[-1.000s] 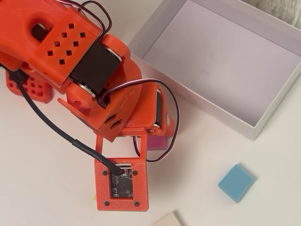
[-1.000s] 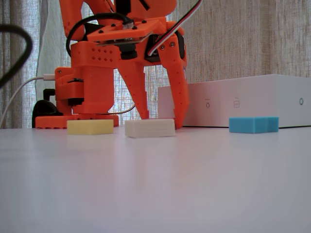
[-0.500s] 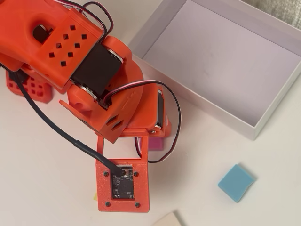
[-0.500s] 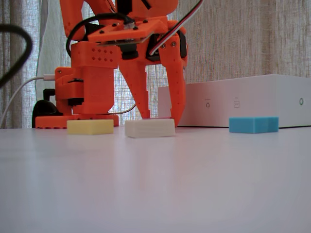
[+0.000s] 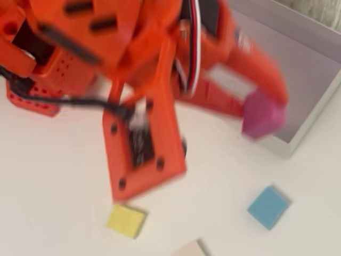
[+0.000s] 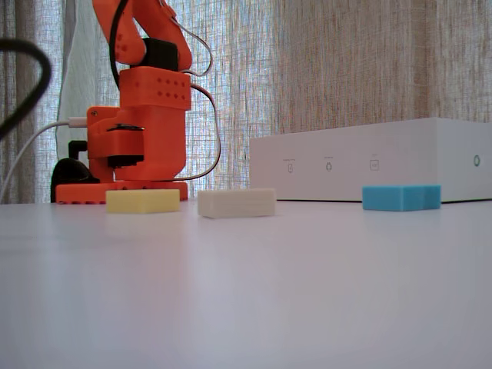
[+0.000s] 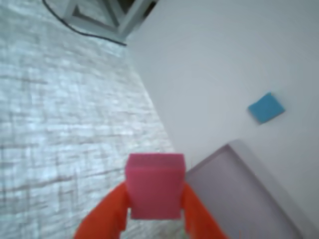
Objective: Grasp the pink cuboid and put it in the bin.
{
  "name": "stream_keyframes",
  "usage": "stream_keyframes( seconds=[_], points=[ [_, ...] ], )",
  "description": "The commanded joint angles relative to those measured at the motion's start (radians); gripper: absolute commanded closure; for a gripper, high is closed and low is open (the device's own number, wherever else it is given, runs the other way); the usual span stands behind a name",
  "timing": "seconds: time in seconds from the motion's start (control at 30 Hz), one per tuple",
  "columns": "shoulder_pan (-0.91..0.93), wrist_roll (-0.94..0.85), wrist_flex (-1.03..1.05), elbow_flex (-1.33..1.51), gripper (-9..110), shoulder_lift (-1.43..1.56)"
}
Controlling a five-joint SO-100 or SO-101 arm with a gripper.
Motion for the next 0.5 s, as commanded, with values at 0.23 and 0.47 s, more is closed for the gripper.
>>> stream_keyframes(
  seconds=[0.23, 0.47],
  points=[
    [-0.299, 0.158, 0.064, 0.184, 110, 0.04],
    [-0.324, 0.146, -0.098, 0.537, 110, 0.057]
  ],
)
